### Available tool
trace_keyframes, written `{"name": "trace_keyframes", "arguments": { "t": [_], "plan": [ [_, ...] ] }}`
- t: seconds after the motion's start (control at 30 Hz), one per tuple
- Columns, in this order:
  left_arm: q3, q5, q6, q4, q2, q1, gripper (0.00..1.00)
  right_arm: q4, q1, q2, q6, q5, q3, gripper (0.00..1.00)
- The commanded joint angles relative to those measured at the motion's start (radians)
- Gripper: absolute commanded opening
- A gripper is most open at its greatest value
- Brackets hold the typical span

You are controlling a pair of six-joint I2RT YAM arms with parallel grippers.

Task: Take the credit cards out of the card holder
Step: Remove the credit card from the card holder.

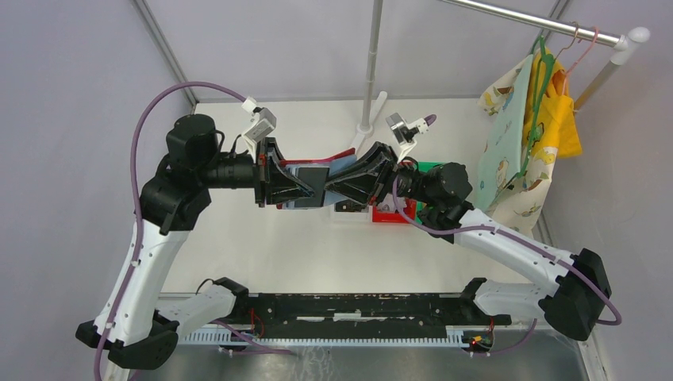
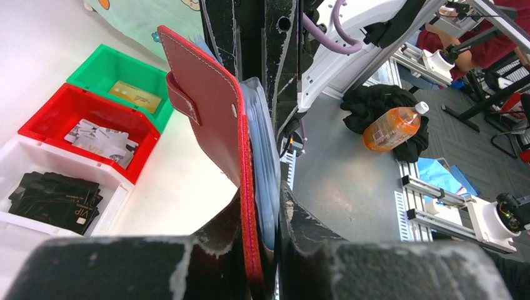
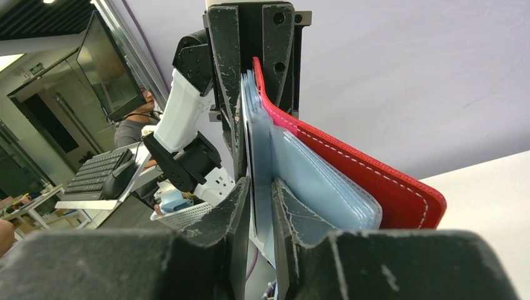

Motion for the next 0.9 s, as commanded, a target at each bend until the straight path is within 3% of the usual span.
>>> {"name": "trace_keyframes", "arguments": {
  "t": [0.0,0.17,0.27,0.33,0.5,0.87],
  "plan": [
    [0.001,0.109,0.034,0.005,-0.013,-0.019,0.04,0.072,-0.005,0.013,0.022,0.083,0.000,0.24],
    [0.005,0.095,0.032,-0.001,-0.007,-0.020,0.03,0.134,0.001,0.035,0.065,0.056,0.008,0.20],
    [0.014,0.049,0.055,-0.024,-0.004,-0.018,0.04,0.153,0.002,0.039,0.075,0.058,-0.002,0.11],
    [0.029,0.035,0.060,-0.045,0.003,-0.018,0.11,0.153,0.003,0.030,0.070,0.073,-0.022,0.01],
    [0.060,0.044,0.085,-0.111,0.018,-0.019,0.23,0.161,0.000,-0.009,0.058,0.114,-0.090,0.00],
    [0.073,0.057,0.033,-0.070,0.003,-0.018,0.18,0.259,-0.018,-0.029,0.110,0.116,-0.174,0.00]
  ]
}}
